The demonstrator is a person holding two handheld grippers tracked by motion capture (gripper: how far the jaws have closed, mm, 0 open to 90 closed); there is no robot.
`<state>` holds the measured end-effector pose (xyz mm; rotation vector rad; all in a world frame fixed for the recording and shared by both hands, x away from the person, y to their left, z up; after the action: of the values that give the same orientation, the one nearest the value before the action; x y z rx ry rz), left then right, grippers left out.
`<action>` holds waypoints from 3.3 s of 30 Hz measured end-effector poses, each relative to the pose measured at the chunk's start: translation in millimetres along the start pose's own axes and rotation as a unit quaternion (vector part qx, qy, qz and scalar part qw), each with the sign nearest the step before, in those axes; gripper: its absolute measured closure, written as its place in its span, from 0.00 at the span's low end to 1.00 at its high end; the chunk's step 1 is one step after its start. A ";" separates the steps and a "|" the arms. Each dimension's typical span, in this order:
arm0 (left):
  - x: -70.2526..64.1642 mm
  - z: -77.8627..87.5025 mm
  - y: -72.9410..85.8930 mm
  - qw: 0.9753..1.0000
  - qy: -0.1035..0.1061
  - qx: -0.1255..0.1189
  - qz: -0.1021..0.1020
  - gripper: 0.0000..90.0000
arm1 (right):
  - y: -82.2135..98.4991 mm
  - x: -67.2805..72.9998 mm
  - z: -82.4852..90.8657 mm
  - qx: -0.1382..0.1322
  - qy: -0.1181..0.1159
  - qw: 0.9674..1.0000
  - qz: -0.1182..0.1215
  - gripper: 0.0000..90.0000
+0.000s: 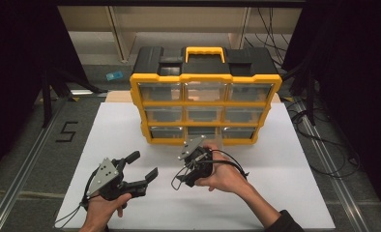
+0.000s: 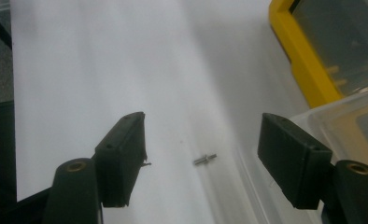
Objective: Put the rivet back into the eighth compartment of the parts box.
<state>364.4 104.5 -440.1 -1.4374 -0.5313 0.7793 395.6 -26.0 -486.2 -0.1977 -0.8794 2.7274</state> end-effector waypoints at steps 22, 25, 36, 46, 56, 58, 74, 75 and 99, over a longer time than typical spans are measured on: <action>0.3 0.3 -0.9 1.000 0.000 -0.002 0.000 0.18 | 24.8 11.8 -31.7 0.053 -0.006 0.998 -0.043 0.42; 0.3 0.2 -0.7 1.000 0.000 -0.002 0.000 0.18 | 26.5 9.1 -35.1 0.052 0.002 0.997 -0.055 0.44; 0.4 0.2 -0.8 1.000 -0.001 -0.002 0.001 0.18 | 32.5 5.8 -48.9 0.055 0.023 0.995 -0.081 0.51; 0.2 0.0 -0.5 1.000 0.000 -0.001 0.000 0.18 | 36.7 3.1 -57.6 0.058 0.031 0.993 -0.098 0.56; 0.1 -0.1 -0.3 1.000 0.000 -0.001 0.000 0.19 | 39.7 -1.4 -63.4 0.052 0.035 0.990 -0.123 0.61; 0.3 0.0 -0.4 1.000 -0.001 -0.001 0.000 0.19 | 39.4 -2.3 -63.5 0.050 0.035 0.991 -0.122 0.62; 0.3 -0.2 -0.1 1.000 -0.001 0.000 -0.001 0.19 | 39.3 -1.2 -62.8 0.050 0.019 0.992 -0.111 0.83; 0.3 -0.1 -0.2 1.000 -0.001 0.000 -0.001 0.19 | 39.2 -0.4 -63.1 0.050 0.016 0.993 -0.109 0.84; 0.7 0.1 -0.6 1.000 -0.001 -0.002 0.000 0.19 | 25.2 6.9 -52.0 0.036 -0.004 0.997 -0.066 0.96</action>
<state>364.9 105.2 -439.5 -1.4392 -0.5356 0.7804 394.6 -14.9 -543.3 -0.1111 -0.7671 2.6333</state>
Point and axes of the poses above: each handheld gripper's, and its own axes: z roughly backward along the jaws, y roughly out of its underside, x roughly to its left, the point moved 10 cm from there along -z, roughly forward along the jaws, and after that the axes turned 2 degrees about -y, right-handed, at the moved point
